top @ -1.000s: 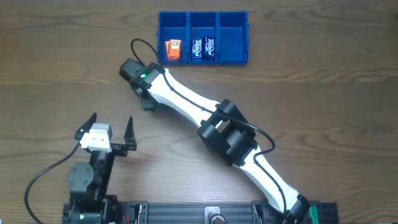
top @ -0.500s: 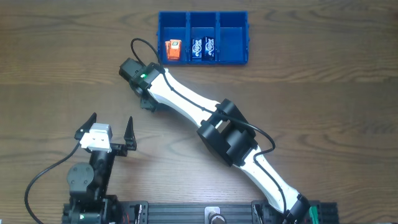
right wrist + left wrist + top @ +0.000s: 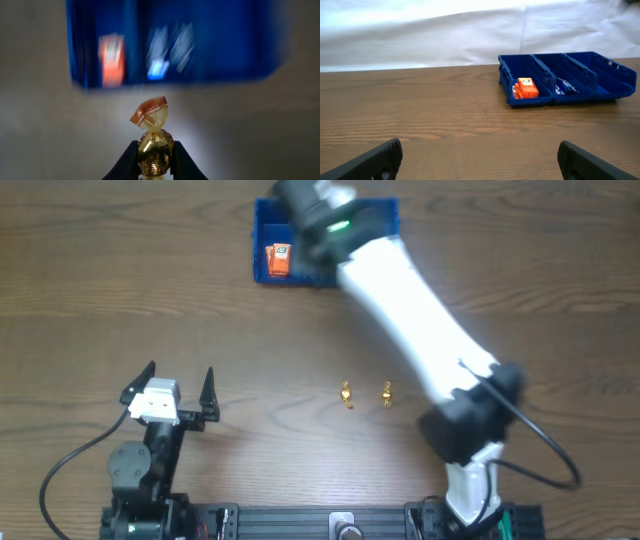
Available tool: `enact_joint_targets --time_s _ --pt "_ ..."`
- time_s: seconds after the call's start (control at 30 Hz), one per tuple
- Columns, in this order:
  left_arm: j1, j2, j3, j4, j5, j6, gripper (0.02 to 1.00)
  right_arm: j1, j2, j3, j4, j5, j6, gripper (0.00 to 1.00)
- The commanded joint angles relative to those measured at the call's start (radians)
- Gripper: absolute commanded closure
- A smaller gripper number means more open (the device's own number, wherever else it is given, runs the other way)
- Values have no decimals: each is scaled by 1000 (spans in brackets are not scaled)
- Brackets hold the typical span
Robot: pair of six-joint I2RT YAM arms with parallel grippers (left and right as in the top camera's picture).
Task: Sort Candies Into Trays
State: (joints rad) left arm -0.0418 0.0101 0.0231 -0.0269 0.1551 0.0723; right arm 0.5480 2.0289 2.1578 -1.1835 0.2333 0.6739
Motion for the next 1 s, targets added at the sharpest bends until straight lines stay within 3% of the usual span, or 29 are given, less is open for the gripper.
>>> enact_joint_targets --time_s 0.03,0.3,0.63,0.8,0.9,1.0 --pt "4 -6 -18 -35 19 3 20 -119 65 -11 79 87 -141 899" --pt "4 -6 -18 -35 19 3 20 -189 182 -11 233 64 -239 899" --pt "4 -6 -18 -35 19 3 23 -210 269 -11 278 64 -238 890" --pt "4 -6 -18 -35 19 3 20 -210 272 -11 270 65 -238 741" --pt "4 -6 -18 -35 19 3 20 -207 271 -11 274 65 -238 406" --pt "4 -6 -18 -35 19 3 20 -193 252 -11 260 65 -238 347"
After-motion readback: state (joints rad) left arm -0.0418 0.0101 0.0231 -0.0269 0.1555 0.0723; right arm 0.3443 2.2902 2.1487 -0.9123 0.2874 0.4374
